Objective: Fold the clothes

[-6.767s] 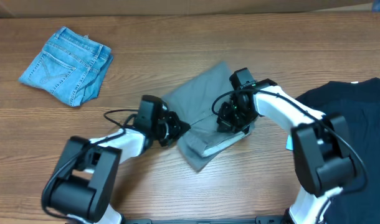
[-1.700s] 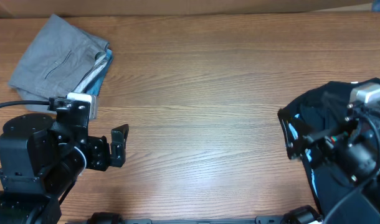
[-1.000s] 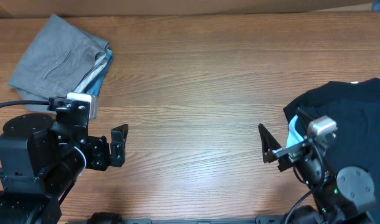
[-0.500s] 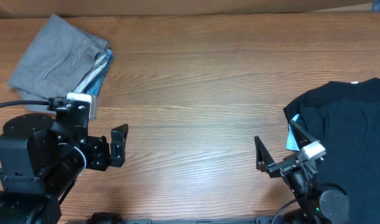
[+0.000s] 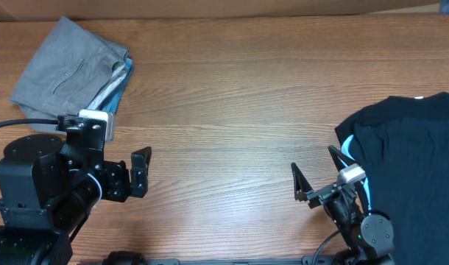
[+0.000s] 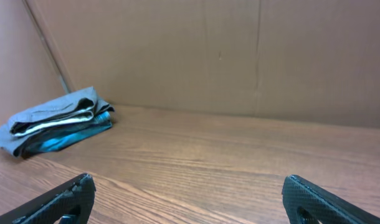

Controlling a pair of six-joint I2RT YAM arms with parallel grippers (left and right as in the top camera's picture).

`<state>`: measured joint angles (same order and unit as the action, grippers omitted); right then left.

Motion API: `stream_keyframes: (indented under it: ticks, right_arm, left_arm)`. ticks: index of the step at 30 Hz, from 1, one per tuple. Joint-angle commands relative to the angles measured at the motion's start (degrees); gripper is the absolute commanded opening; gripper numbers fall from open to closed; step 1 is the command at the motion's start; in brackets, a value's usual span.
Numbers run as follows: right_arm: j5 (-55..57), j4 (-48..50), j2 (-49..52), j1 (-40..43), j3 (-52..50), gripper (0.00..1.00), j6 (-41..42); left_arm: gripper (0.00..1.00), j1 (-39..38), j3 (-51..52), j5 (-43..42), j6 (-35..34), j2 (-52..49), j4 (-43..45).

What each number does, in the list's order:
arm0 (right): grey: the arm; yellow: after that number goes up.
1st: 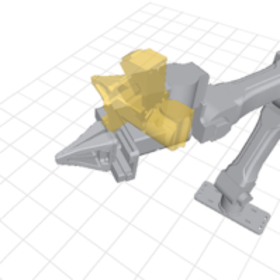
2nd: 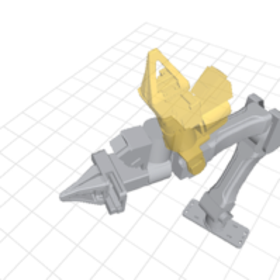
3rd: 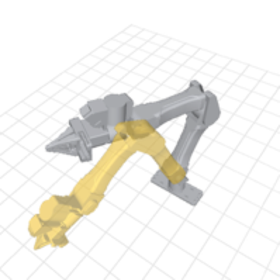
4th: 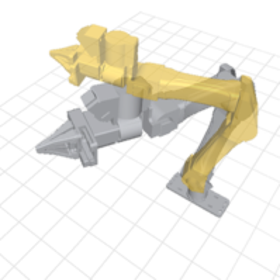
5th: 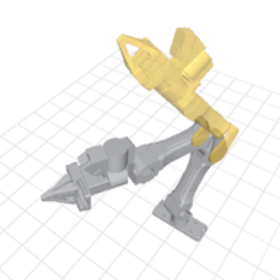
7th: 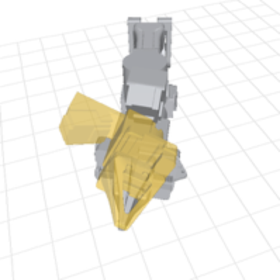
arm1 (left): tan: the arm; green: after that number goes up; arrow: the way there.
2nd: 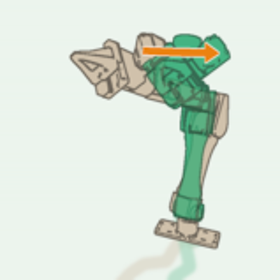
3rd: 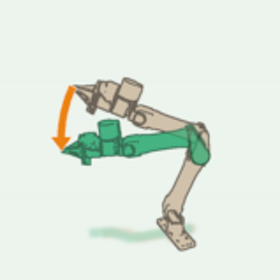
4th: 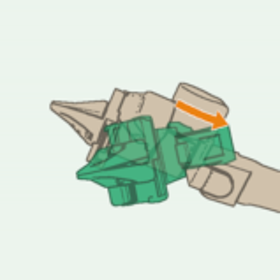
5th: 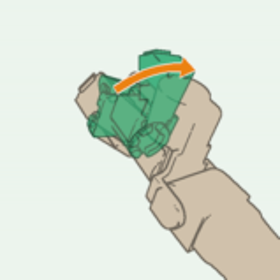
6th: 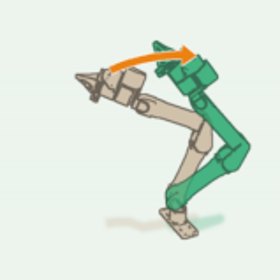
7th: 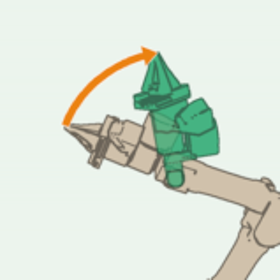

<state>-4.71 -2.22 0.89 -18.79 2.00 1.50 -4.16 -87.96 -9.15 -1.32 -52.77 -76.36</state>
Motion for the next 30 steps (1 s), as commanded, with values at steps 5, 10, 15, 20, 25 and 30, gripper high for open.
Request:
stream_keyframes:
  ticks: [5,10,15,20,25,30]
  right_arm:
    - [-0.5,0.4,-0.7,0.3,-1.6,1.00,0.2]
    - [-0.5,-2.1,-0.7,0.3,-1.6,1.00,0.2]
    - [-0.5,-2.0,-0.7,0.3,-1.6,1.00,0.2]
    - [-0.5,-2.0,-0.7,0.3,-1.6,1.00,0.2]
    - [-0.5,-2.0,-0.7,0.3,-1.6,1.00,0.2]
    - [-0.5,-2.0,-0.7,0.3,-1.6,1.00,0.2]
  left_arm:
    - [1.00,-0.3,-0.3,0.4,-0.4,0.0,0.0]
    - [1.00,-0.3,-0.3,0.4,-0.4,0.0,0.0]
    - [1.00,-0.3,-0.3,0.3,-0.4,0.0,0.0]
    - [1.00,-0.3,-0.3,0.4,-0.4,0.0,0.0]
    - [1.00,-0.3,-0.3,0.3,-0.4,0.0,0.0]
    - [1.00,-0.3,-0.3,0.4,-0.4,0.0,0.0]
